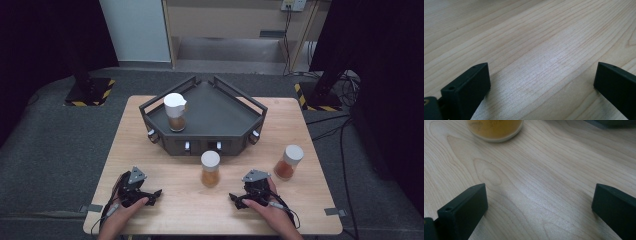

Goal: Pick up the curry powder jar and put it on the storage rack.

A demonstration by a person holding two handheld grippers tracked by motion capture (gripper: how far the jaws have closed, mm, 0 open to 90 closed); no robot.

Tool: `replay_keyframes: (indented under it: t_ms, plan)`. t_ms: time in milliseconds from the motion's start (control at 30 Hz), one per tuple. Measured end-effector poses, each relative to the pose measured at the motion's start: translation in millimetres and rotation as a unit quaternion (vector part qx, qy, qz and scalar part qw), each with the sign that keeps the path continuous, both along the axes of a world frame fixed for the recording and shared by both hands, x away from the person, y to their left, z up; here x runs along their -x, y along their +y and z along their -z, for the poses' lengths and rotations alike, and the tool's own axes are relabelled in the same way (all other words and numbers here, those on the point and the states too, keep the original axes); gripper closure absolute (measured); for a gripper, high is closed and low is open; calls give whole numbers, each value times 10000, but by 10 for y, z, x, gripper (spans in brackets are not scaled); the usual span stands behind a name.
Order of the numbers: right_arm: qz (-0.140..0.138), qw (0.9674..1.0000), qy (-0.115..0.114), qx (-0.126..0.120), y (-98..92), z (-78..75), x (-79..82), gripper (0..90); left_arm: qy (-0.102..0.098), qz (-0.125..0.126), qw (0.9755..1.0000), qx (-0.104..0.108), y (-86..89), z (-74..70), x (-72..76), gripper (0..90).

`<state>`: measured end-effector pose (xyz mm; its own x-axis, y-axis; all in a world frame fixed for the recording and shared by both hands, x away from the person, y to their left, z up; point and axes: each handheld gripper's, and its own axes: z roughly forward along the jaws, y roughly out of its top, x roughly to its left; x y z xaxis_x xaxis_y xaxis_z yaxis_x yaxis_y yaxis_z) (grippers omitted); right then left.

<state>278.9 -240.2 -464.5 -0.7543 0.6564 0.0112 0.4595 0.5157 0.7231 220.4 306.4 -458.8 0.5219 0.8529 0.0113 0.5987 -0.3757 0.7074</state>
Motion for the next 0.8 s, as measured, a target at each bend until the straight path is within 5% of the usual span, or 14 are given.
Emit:
replay_keyframes:
  t_ms: [800]
  plan:
    - [-99,9998,-172,11,29,-356,-140,29,1,-20,10000,3,-6,0,4,0]
